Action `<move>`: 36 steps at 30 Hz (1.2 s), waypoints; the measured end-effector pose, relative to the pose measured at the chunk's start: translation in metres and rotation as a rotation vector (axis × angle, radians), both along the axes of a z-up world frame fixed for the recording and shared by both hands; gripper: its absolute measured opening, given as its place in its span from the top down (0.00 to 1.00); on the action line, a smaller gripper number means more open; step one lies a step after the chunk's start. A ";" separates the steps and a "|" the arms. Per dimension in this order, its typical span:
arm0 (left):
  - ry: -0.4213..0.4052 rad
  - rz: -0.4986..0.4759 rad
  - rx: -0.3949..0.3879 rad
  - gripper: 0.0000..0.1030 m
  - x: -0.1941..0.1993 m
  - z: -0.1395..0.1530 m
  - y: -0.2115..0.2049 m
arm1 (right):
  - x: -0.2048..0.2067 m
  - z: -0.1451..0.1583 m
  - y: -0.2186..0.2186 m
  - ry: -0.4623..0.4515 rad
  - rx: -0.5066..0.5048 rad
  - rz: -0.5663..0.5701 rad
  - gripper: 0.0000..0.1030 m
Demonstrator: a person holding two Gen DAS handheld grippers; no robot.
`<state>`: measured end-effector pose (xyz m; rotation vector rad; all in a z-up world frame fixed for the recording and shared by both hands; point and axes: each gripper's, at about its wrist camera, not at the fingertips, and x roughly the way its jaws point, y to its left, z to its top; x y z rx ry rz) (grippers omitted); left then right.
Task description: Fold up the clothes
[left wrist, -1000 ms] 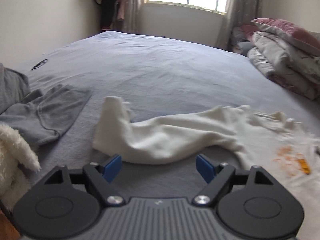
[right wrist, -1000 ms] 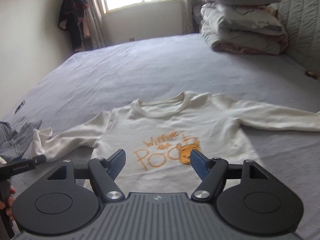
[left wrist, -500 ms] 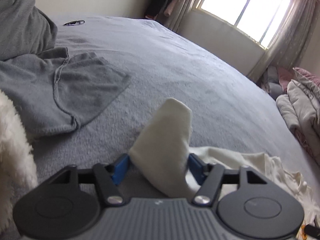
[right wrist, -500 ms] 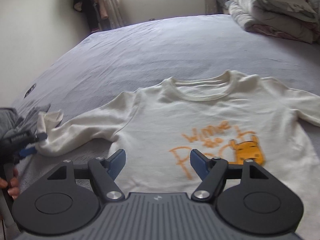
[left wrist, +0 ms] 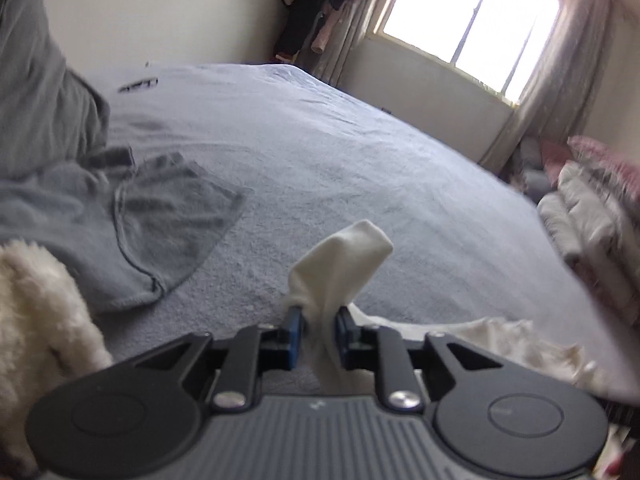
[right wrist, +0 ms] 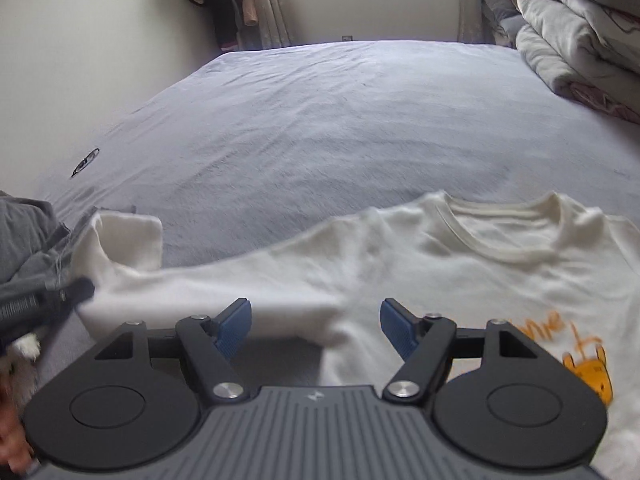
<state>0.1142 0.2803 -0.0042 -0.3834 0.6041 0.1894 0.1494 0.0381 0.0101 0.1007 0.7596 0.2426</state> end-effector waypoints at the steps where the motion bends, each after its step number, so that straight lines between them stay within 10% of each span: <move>1: 0.010 -0.006 0.004 0.76 0.002 -0.003 0.001 | 0.002 0.003 0.004 -0.005 -0.003 0.004 0.28; 9: 0.052 -0.096 -0.149 0.75 0.019 -0.038 0.013 | 0.016 0.010 0.029 0.014 -0.003 0.051 0.36; 14: 0.022 -0.282 -0.127 0.75 0.016 -0.031 -0.012 | 0.019 0.008 0.028 0.057 0.042 0.073 0.43; 20: 0.040 -0.452 -0.279 0.72 0.012 -0.031 -0.026 | 0.022 0.001 0.019 0.091 0.113 0.065 0.61; 36: 0.092 -0.053 -0.154 0.64 0.009 -0.028 0.025 | 0.062 -0.008 0.085 0.185 0.282 0.267 0.69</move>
